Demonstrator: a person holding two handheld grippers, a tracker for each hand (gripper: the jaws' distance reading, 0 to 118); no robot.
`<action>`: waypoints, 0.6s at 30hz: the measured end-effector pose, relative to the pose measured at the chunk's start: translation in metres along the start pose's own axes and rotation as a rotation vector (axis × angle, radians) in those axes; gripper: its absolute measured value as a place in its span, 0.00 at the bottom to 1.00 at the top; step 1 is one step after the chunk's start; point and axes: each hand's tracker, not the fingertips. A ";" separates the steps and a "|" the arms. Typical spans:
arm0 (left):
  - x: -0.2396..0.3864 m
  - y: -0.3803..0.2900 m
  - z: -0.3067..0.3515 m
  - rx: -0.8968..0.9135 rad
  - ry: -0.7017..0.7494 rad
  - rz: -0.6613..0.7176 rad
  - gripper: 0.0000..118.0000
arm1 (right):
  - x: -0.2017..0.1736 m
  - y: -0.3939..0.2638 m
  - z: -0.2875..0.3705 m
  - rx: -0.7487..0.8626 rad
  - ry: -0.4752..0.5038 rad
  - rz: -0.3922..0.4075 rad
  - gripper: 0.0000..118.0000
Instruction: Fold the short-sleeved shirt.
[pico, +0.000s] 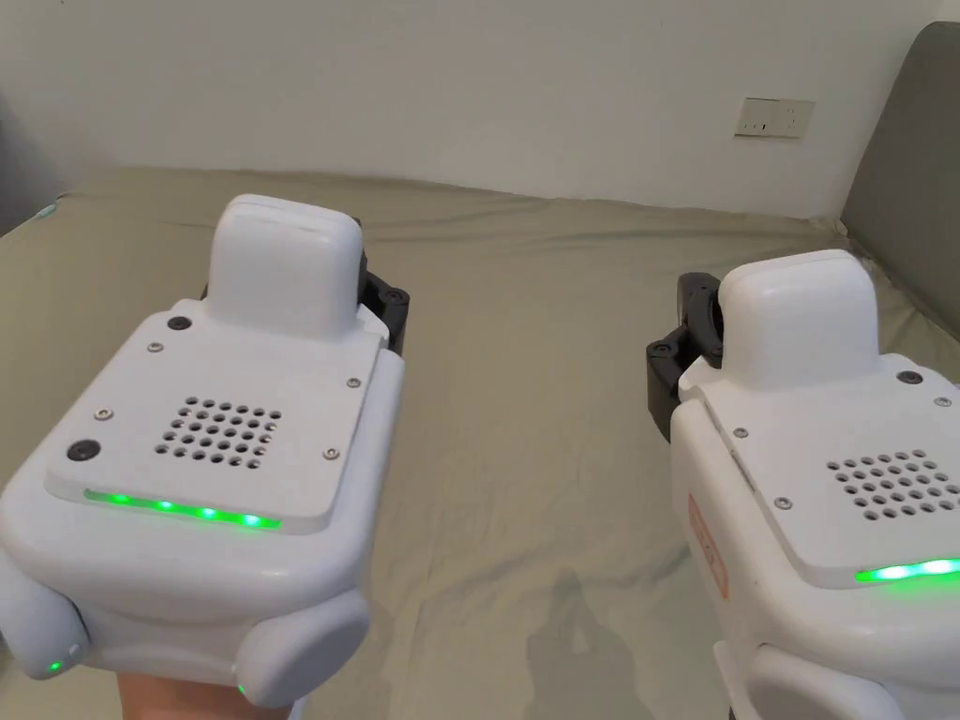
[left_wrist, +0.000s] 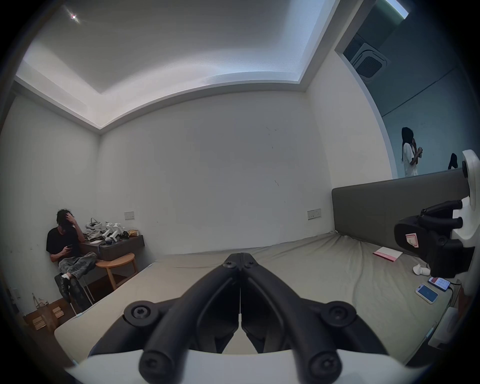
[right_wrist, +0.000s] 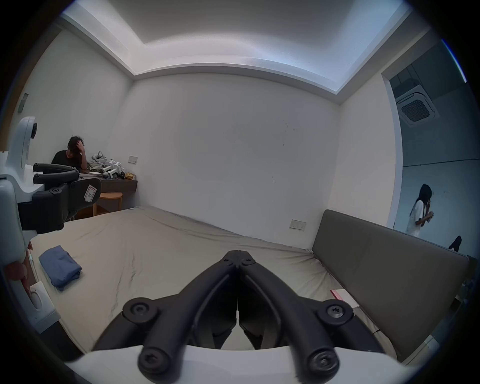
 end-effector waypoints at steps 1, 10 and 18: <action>0.001 0.000 0.000 -0.002 -0.005 0.000 0.00 | 0.000 0.000 0.000 -0.002 0.002 0.002 0.02; 0.007 0.003 0.000 0.009 -0.023 -0.015 0.00 | 0.001 -0.003 0.000 -0.006 0.011 0.008 0.02; 0.011 0.003 0.001 -0.001 -0.031 -0.030 0.00 | 0.000 -0.006 0.001 -0.006 0.020 0.010 0.02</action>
